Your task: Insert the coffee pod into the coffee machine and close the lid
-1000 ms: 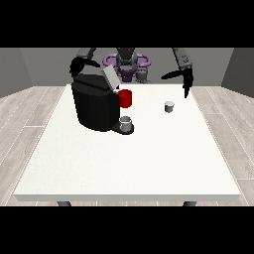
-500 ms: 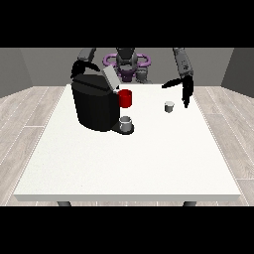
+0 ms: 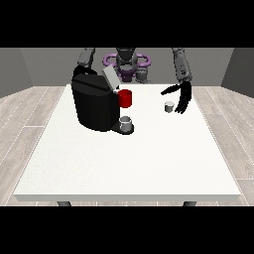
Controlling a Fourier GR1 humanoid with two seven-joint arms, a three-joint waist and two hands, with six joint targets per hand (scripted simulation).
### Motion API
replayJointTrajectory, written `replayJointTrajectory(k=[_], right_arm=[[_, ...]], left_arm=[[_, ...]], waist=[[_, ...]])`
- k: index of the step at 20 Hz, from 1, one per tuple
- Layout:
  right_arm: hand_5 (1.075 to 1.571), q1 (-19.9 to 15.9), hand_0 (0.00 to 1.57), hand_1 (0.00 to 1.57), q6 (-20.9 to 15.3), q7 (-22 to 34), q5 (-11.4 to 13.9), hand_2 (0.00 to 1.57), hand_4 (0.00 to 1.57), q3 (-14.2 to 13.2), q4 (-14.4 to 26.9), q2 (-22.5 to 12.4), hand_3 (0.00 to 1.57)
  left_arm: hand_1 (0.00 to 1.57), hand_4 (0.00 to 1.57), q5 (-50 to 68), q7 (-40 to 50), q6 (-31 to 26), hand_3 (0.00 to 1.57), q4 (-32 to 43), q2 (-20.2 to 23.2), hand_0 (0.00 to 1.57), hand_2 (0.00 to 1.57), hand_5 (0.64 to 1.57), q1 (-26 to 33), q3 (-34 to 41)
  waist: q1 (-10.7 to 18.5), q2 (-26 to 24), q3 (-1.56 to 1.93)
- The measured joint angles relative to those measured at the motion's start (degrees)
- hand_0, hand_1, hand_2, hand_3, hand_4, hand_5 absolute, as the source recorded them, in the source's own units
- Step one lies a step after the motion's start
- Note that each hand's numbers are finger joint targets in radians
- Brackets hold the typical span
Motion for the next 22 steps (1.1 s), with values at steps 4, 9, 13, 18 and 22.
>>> replayJointTrajectory(k=[4, 9, 13, 18, 22], right_arm=[[1.571, 0.1, 0.0, 0.0, 0.0, 1.0, 0.4, 0.0, 0.39, 0.3, -0.1, -0.3, 0.0], [1.571, -2.4, 0.0, 0.0, -0.7, 3.7, 0.9, 0.0, 0.43, 0.6, -1.4, -0.2, 0.0], [1.571, -1.9, 0.0, 0.0, -0.5, 2.4, 0.6, 0.0, 0.48, 0.8, -0.1, -0.2, 0.0], [1.571, -2.2, 0.0, 0.0, -0.9, 4.3, 1.0, 0.0, 0.49, 0.9, -1.2, -0.3, 0.0], [1.571, -1.6, 0.0, 0.0, -0.5, 2.9, 0.2, 0.0, 0.5, 0.1, 0.4, -0.4, 0.0]], left_arm=[[0.63, 0.0, -2.9, -0.8, 1.2, 0.49, 3.4, 1.5, 0.63, 0.76, 1.571, -0.6, -0.5], [0.55, 0.0, -6.8, -2.4, 3.6, 0.45, 7.2, 2.4, 0.55, 0.7, 1.571, -2.9, -1.6], [0.7, 0.0, -9.9, -3.4, 6.2, 0.59, 8.4, 2.7, 0.7, 0.83, 1.571, -4.0, -2.8], [0.84, 0.39, -12.1, -6.4, 11.1, 0.74, 11.1, 1.8, 0.84, 0.97, 1.571, -4.9, -2.4], [0.97, 0.32, -14.1, -6.1, 13.1, 0.86, 12.1, 0.9, 0.97, 1.09, 1.571, -5.6, -3.0]], waist=[[-0.7, -0.1, 0.0], [-1.9, 1.2, 0.01], [-1.9, 1.2, 0.06], [-2.0, 1.2, 0.04], [-1.7, 0.3, 0.03]])
